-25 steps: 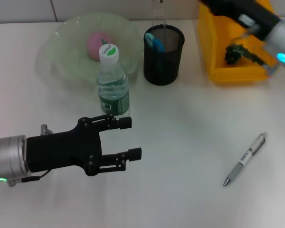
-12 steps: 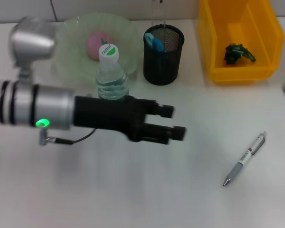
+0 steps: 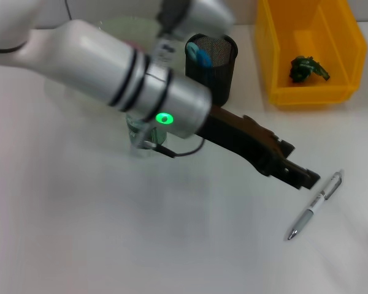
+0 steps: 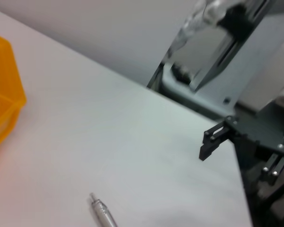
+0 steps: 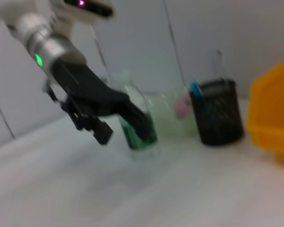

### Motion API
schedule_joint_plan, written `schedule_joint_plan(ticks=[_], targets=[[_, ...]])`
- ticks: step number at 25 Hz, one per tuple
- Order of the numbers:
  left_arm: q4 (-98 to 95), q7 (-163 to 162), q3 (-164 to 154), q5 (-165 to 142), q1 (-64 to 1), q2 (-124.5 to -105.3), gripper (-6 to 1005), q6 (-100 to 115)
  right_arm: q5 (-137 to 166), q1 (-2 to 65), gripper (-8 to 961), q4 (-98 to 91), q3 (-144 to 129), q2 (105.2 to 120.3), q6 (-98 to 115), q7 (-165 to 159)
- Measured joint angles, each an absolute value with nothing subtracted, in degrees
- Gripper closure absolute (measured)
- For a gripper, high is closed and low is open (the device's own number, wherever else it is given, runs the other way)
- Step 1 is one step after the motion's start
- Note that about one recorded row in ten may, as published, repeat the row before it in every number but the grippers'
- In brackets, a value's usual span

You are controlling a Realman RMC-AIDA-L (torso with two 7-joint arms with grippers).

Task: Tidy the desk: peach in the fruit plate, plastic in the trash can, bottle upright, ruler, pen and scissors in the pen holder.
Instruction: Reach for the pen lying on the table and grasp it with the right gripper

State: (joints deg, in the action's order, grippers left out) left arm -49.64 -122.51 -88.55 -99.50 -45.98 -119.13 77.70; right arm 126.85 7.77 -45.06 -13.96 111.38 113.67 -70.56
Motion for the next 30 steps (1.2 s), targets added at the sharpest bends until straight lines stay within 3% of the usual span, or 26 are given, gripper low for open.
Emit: schedule_joint_plan(ticks=[9, 13, 17, 18, 21, 24, 26, 30], targets=[[-61.51, -133.83, -105.85, -106.31, -45.93, -119.18, 230, 64.23, 131.14, 8.75, 214, -52.47, -12.88, 113.45, 114.95, -74.89], [-63.99, -128.24, -102.3, -103.11, -40.38, -118.87, 230, 65.8, 134.96, 11.65, 215, -57.94, -12.83, 114.41, 117.52, -79.47], [-63.33, -123.63, -96.66, -100.48, -36.85, -118.69, 230, 69.72, 138.98, 15.84, 215, -67.11, -14.98, 116.46, 120.73, -84.45], [-60.15, -116.34, -88.24, -96.48, -33.42, -118.59, 230, 77.97, 139.38, 16.78, 215, -70.02, -16.8, 117.03, 121.52, -85.92], [-56.24, -110.35, -81.46, -94.9, -31.76, -118.43, 230, 84.99, 139.77, 19.46, 215, -78.33, -23.53, 117.99, 122.9, -90.7], [-50.73, -102.57, -71.74, -95.04, -29.5, -118.21, 230, 93.98, 139.8, 23.52, 214, -84.98, -32.0, 117.87, 123.29, -96.43], [-48.08, -96.45, -66.48, -95.5, -27.21, -117.36, 230, 98.99, 139.92, 28.49, 214, -87.6, -39.61, 116.57, 123.46, -99.82], [-47.07, -92.23, -64.45, -95.5, -24.03, -116.38, 230, 101.58, 142.08, 33.74, 214, -87.34, -46.41, 115.5, 123.66, -100.92]])
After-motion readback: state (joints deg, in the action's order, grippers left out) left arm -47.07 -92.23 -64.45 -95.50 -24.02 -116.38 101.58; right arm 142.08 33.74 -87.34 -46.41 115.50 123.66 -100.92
